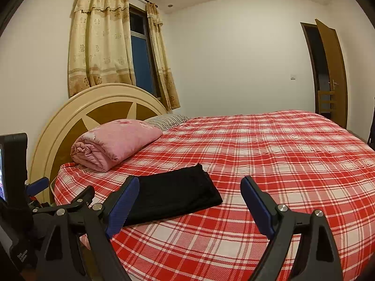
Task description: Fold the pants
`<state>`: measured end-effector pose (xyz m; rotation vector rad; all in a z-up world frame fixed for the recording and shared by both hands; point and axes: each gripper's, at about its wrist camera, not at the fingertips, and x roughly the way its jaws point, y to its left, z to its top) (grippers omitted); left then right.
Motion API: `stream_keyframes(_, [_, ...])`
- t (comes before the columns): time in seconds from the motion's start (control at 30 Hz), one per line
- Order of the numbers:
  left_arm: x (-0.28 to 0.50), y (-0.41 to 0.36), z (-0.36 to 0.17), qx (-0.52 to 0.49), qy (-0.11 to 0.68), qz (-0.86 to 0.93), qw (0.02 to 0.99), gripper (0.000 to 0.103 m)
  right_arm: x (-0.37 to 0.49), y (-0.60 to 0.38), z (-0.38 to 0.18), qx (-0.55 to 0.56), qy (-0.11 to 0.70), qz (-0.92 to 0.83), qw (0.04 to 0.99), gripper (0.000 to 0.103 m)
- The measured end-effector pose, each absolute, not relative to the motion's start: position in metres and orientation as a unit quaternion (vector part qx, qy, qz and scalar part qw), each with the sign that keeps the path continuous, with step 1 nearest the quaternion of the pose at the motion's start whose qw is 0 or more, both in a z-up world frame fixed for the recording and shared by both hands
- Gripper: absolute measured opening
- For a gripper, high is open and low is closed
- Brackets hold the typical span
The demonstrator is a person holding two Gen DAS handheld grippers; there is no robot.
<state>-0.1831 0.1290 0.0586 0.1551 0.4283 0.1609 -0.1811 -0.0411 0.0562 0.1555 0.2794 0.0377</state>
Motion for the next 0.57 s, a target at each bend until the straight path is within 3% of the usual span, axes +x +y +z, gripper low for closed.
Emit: stream_keyframes(0.57, [-0.1790, 0.1274, 0.0539, 0.074, 0.227, 0.077, 0.968, 0.103, -0.1814, -0.0428, 0.0545, 0.081, 0.140, 0.013, 0.987, 0.089])
